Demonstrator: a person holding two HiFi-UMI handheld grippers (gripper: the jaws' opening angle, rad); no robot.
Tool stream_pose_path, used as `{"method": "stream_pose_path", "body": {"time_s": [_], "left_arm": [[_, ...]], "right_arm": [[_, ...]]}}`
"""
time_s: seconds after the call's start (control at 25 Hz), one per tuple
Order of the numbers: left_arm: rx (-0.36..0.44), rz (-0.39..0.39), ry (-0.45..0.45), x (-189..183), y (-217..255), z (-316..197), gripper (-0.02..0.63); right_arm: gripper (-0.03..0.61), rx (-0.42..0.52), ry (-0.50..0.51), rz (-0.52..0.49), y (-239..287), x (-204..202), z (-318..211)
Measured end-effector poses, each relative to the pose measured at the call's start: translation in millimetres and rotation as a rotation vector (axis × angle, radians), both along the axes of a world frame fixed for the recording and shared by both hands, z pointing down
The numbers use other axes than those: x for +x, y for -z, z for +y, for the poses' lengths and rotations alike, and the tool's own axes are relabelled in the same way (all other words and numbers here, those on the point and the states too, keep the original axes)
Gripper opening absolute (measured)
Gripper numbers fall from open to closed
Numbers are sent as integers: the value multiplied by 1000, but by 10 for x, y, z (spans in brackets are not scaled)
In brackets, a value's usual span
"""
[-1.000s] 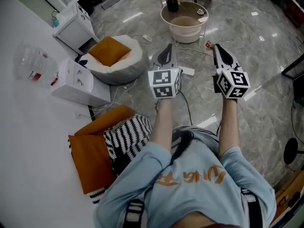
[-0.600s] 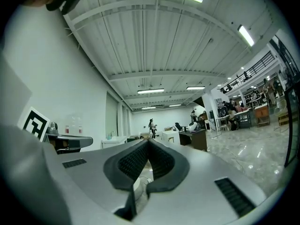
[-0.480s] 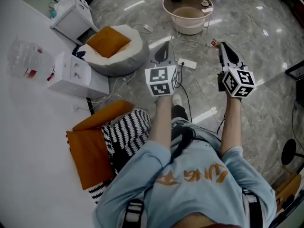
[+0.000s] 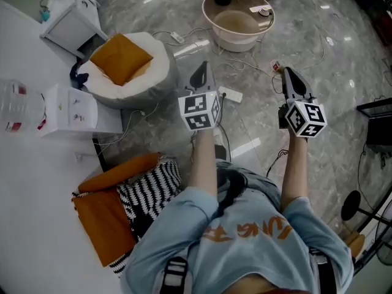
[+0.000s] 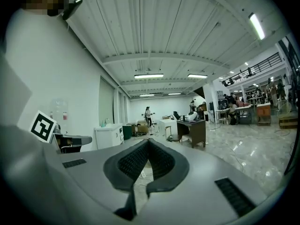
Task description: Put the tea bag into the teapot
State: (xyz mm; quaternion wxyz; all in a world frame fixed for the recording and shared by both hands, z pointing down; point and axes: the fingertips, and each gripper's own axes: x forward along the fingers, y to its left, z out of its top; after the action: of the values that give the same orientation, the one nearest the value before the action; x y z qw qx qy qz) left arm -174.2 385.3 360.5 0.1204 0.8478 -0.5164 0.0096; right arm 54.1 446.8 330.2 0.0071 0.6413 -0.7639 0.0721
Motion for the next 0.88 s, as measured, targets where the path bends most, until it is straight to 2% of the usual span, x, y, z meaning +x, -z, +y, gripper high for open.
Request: {"method": "stream_pose_path", "body": {"time_s": [0.08,0.2,0.32,0.56,0.76,0.88], "left_arm": [[1,-4,-10,-57,-15,-378,25],[45,-22,-45,-96,112,-916,25],[70,-22,-47,-211,174,-1302,25],[70,7,-36,-294,220,-1773,25],[118,0,-134,-6,400,-2063,25],[151,-14,-150,133,506,-2339,25]], "right_arm": [[11,-14,13,8,-10,-69,-443],[12,4,49,21,127,-254,-1120],[12,22,87,18,255,-381,-1596],[12,18,110,19,271,-425,-2045],[12,59,115,22,440,-320,-2376],[12,97,122,29,551,-228,-2646]]}}
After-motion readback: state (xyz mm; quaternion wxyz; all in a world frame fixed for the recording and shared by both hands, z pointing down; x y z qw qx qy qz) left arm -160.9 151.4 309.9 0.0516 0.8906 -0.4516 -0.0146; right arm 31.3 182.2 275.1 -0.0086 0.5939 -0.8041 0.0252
